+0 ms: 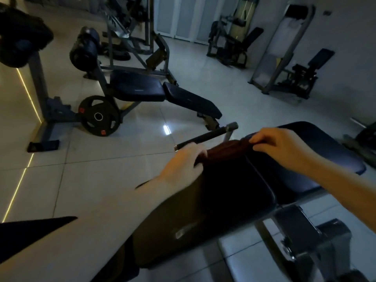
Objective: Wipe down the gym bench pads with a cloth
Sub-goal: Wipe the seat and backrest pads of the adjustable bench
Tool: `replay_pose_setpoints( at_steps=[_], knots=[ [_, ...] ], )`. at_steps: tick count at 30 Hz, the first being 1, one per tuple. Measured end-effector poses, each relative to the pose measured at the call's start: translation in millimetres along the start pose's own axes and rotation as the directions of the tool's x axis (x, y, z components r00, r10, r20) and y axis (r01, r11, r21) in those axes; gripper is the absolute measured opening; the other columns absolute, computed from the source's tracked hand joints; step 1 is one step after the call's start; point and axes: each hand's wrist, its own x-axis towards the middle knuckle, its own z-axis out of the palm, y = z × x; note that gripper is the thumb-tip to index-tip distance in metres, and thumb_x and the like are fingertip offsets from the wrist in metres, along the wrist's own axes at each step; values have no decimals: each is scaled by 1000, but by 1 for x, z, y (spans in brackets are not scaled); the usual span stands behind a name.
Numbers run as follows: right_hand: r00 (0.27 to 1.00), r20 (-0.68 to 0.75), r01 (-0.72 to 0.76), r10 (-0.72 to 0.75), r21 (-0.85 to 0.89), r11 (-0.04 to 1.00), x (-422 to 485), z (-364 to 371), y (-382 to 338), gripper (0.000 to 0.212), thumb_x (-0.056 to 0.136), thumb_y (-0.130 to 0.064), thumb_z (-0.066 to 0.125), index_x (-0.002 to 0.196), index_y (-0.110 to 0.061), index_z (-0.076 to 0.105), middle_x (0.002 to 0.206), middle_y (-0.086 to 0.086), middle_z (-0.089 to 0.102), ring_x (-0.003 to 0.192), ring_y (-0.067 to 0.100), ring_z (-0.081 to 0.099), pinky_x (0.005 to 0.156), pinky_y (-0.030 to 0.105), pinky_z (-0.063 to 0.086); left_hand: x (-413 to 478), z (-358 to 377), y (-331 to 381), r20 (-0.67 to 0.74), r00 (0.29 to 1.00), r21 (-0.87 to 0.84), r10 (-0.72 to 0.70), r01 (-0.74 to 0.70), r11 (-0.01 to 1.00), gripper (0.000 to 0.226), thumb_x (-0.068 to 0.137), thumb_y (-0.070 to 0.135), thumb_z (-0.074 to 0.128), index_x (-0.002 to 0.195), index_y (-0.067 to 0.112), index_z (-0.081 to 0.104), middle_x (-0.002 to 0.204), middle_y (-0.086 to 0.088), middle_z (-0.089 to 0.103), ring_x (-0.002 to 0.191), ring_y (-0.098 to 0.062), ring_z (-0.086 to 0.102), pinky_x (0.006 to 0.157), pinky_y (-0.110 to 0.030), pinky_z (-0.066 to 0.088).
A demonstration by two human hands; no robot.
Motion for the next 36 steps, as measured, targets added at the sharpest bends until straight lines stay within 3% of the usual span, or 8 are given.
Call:
replay_pose_setpoints(
  at_steps=[3,7,9,12,15,19,25,36],
  knots=[
    [997,70,40,-34,-79,996,-33,14,20,13,84,-10,71,97,-14,72,97,-10,67,87,-1,60,76,3,42,-24,28,-7,93,987,66,130,-136,988,20,87,6,59,100,21,61,101,8,56,91,-4,52,84,-22,45],
    [989,67,140,-130,-160,977,-51,28,33,13,82,-10,73,91,-19,69,105,-14,64,92,4,62,81,9,42,-35,47,-18,78,967,140,241,-250,958,26,86,6,60,109,20,61,109,5,55,99,-9,52,91,-35,46],
    [964,89,265,-250,-285,921,-52,31,36,10,81,-28,74,85,-20,70,108,-15,63,96,8,61,90,30,47,-39,50,-24,66,966,151,252,-259,954,27,87,10,60,111,22,61,111,6,54,101,-7,50,93,-35,45],
    [963,111,268,-245,-463,845,-43,27,23,43,77,-75,51,78,-35,66,130,-13,53,123,15,44,105,39,21,-51,49,-30,43,970,110,237,-241,964,30,88,23,59,118,27,58,117,12,49,105,-1,46,97,-25,41],
    [965,210,237,-158,-439,866,-22,36,-7,65,71,-85,31,117,-47,56,159,-7,16,147,18,10,117,51,9,-72,36,-46,63,995,137,77,-85,987,53,82,45,62,131,36,44,124,20,36,111,3,38,97,-20,37],
    [894,442,216,71,-565,796,0,70,-25,100,56,-91,19,146,-54,-4,158,-11,-23,146,19,-21,115,61,-8,-110,8,-89,174,920,265,-351,299,917,127,41,96,51,148,41,11,151,14,16,137,-10,23,114,-39,29],
    [903,428,269,48,-647,714,5,87,-9,99,58,-92,11,146,-52,-7,161,-7,-16,147,25,-16,114,64,-7,-130,19,-97,479,683,342,-551,433,834,143,55,72,74,143,33,-32,138,14,-46,134,-8,-32,118,-41,-3],
    [886,448,402,-119,-613,680,33,101,-15,58,99,-58,20,153,-38,9,162,-7,5,149,19,1,120,51,-2,-114,18,-74,439,637,401,-633,491,773,140,54,68,75,145,39,-27,156,3,-30,147,-24,-17,119,-46,5]
  ],
)
